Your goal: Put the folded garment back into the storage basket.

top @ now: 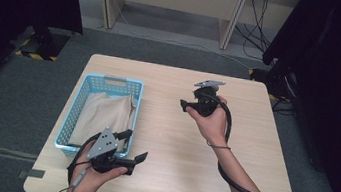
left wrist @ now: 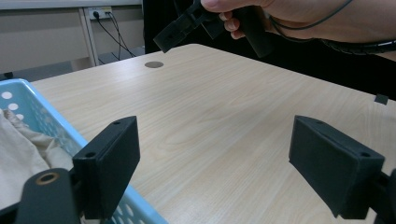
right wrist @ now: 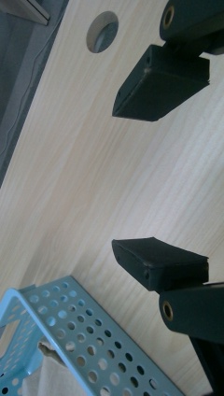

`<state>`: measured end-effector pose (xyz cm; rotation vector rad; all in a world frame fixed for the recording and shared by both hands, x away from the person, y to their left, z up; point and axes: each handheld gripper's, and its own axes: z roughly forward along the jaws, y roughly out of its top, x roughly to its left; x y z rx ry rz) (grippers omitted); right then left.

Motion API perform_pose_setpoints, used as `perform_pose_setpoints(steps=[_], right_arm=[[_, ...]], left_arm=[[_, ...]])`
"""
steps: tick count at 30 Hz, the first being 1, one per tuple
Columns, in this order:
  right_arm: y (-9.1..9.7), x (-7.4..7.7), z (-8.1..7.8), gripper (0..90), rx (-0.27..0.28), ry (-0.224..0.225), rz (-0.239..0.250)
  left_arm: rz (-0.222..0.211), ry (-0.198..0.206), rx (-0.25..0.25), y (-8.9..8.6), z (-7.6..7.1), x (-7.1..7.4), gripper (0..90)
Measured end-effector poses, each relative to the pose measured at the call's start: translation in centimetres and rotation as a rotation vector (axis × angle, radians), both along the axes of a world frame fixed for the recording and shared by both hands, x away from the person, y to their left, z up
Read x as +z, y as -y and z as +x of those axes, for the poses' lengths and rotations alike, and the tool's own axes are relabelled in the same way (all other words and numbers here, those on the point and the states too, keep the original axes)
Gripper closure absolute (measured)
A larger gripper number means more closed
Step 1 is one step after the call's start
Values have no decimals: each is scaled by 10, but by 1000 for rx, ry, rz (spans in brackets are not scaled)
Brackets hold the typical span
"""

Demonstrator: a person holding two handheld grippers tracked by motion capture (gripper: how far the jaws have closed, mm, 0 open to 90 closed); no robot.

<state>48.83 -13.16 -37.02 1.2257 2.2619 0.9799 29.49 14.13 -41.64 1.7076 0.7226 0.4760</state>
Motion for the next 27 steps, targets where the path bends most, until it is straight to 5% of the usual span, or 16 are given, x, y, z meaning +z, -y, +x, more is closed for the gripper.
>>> perform_pose_setpoints(steps=[27], right_arm=[[78,-20,-26,312,-95,-11,29]], left_arm=[[19,10,-76,25,0,-11,156]])
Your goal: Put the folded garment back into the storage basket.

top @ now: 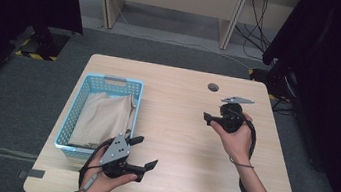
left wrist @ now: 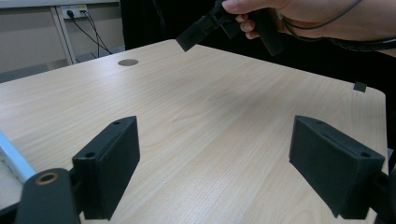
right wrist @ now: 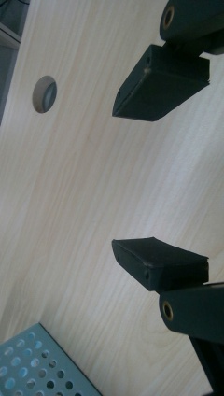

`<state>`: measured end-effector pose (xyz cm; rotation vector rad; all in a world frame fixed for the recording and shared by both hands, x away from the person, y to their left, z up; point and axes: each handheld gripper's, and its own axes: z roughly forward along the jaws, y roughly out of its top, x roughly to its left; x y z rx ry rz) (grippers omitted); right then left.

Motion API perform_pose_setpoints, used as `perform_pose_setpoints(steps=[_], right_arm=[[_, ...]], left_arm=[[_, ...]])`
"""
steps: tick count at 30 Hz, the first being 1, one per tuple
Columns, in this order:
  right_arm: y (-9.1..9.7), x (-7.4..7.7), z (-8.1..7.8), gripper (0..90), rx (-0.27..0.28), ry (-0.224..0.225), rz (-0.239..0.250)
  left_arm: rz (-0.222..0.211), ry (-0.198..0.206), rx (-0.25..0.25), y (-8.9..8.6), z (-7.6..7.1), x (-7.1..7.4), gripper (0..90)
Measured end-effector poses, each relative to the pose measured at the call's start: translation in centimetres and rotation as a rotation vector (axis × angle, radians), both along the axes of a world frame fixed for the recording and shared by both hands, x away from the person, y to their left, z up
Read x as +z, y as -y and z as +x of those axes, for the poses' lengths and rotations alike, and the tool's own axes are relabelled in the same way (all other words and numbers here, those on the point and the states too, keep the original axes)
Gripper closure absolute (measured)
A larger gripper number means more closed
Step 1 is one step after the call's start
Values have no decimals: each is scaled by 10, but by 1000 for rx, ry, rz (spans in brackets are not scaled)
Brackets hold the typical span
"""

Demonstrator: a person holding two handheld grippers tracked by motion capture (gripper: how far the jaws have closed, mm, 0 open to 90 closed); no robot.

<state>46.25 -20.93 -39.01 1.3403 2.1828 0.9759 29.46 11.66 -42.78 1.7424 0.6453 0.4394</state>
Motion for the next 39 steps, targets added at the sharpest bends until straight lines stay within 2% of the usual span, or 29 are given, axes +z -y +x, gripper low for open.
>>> perform_pose_setpoints(steps=[6,13,24,39], right_arm=[[13,-6,-11,312,-16,3,-9],[27,-10,-24,312,-23,17,-15],[51,-18,-42,311,-55,20,25],[73,-31,-67,311,-83,20,34]], left_arm=[[8,2,-24,7,-1,-6,156],[30,28,-51,16,-3,-12,156],[38,40,-108,30,-7,-26,156],[41,38,-131,35,-9,-37,156]])
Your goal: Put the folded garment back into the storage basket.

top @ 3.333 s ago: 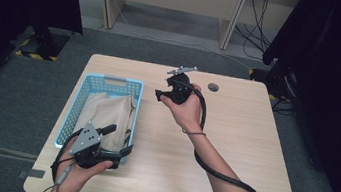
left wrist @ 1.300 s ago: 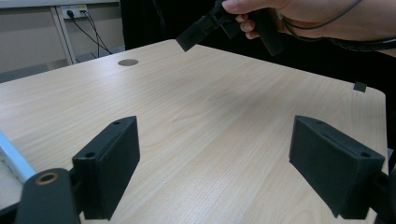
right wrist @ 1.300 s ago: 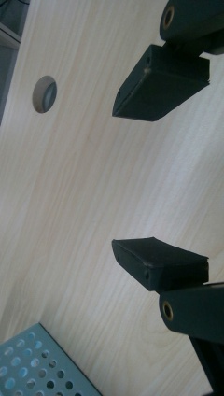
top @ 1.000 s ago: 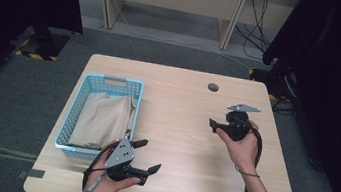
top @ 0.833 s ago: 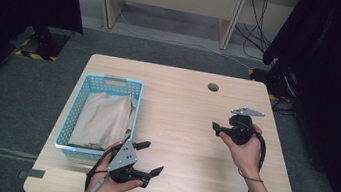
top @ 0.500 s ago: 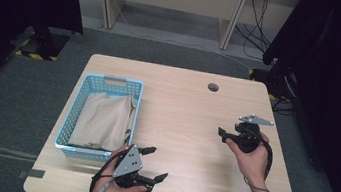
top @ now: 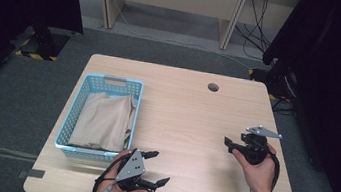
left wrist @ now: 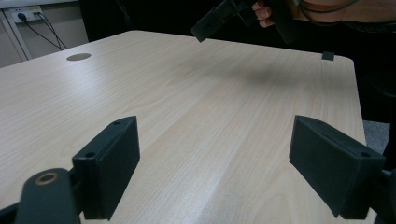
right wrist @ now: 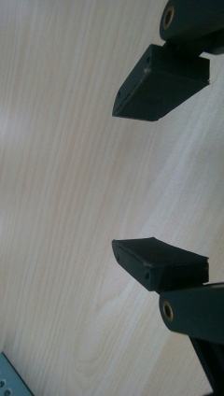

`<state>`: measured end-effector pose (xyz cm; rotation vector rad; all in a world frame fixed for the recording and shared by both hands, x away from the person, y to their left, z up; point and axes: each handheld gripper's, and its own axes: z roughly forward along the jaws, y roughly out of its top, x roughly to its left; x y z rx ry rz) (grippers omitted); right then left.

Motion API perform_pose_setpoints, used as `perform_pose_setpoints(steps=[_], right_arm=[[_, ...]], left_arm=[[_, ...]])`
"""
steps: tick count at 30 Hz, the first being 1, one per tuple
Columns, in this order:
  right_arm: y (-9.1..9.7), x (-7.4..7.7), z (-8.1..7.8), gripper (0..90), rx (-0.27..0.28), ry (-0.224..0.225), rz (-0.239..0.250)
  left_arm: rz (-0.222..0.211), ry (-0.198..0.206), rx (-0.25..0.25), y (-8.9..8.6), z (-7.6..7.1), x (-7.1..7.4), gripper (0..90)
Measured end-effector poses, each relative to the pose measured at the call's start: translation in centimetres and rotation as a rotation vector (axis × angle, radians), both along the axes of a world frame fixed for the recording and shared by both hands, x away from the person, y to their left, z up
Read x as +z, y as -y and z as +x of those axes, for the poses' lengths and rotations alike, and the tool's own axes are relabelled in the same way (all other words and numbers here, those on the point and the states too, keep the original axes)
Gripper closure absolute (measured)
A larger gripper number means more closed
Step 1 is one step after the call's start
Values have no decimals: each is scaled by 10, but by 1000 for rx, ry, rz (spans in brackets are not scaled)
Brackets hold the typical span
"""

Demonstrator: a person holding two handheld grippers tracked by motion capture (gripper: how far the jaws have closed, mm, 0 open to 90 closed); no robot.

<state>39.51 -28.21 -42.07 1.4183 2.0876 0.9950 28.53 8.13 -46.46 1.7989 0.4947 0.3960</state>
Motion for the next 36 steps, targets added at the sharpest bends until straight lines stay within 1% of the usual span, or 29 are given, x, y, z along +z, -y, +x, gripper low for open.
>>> perform_pose_setpoints(steps=[10,16,18,23,27,28,29,32,34,36], right_arm=[[7,-5,-12,311,-1,-4,7],[12,-8,-18,311,1,-4,-7],[14,-9,-20,311,-2,-12,1],[20,-10,-25,309,-2,-12,0],[24,-12,-31,309,-13,-17,4],[26,-12,-31,309,-10,-12,-1],[26,-13,-33,309,-14,-14,5],[29,-14,-37,309,-17,-10,0],[31,-16,-39,308,-17,-4,-12],[32,-18,-42,308,-26,-7,-6]], left_arm=[[1,-6,-6,2,-1,-5,156],[-2,-8,-6,3,-2,-9,156],[-4,-10,-6,3,-2,-10,156],[-2,-12,-4,3,-2,-13,157],[-1,-9,-5,4,-2,-13,157],[-1,-9,-5,4,-3,-13,157],[-3,-10,-4,4,-3,-13,157],[-9,-12,0,3,-3,-13,157],[-9,-12,1,3,-3,-13,157],[-8,-12,2,3,-3,-13,157]])
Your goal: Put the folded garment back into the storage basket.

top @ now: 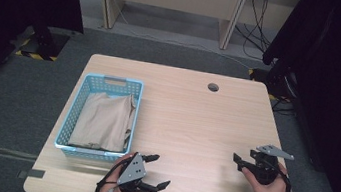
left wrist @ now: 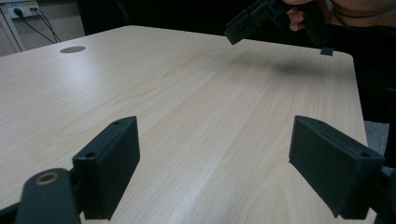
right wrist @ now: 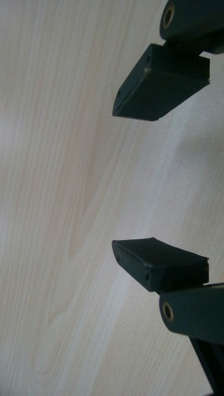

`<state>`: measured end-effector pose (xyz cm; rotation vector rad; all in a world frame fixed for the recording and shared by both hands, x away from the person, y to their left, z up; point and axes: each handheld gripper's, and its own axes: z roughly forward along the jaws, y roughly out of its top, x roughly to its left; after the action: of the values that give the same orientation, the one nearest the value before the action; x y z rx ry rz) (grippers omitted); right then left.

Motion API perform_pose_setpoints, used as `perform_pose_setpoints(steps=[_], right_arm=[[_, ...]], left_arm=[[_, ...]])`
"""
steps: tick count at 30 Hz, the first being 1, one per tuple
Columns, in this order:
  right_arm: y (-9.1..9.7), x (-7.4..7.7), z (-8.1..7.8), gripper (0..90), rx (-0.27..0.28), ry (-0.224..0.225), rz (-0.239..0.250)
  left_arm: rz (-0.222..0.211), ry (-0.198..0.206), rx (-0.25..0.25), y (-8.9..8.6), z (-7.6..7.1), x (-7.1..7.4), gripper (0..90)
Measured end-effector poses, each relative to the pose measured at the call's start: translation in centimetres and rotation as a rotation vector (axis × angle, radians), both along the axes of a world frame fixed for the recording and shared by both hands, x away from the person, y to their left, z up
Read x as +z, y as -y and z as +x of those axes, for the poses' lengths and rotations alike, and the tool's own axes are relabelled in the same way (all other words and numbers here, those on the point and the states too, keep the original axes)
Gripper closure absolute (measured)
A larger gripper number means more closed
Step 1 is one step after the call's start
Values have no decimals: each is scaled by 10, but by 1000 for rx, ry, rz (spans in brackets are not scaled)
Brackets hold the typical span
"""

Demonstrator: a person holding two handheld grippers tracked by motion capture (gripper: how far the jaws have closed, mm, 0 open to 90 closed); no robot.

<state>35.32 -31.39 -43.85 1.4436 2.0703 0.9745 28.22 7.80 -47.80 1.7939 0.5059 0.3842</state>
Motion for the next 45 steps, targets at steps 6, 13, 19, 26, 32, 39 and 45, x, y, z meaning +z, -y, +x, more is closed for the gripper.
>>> perform_pose_setpoints(steps=[6,13,19,26,32,39,45], right_arm=[[7,-7,-9,308,-7,1,-16],[16,-13,-18,308,-24,9,-13],[23,-18,-24,308,-30,36,-18],[27,-24,-26,308,-31,47,-11],[29,-26,-28,308,-36,61,-10],[30,-31,-29,308,-33,89,-15],[30,-35,-29,307,-39,99,-18]], left_arm=[[0,0,2,0,0,0,157],[-1,0,4,0,0,0,157],[0,0,5,0,0,0,158],[0,0,6,0,0,0,158],[2,-1,6,0,0,0,158],[6,-4,7,1,0,0,158],[8,-5,7,1,1,0,159]])
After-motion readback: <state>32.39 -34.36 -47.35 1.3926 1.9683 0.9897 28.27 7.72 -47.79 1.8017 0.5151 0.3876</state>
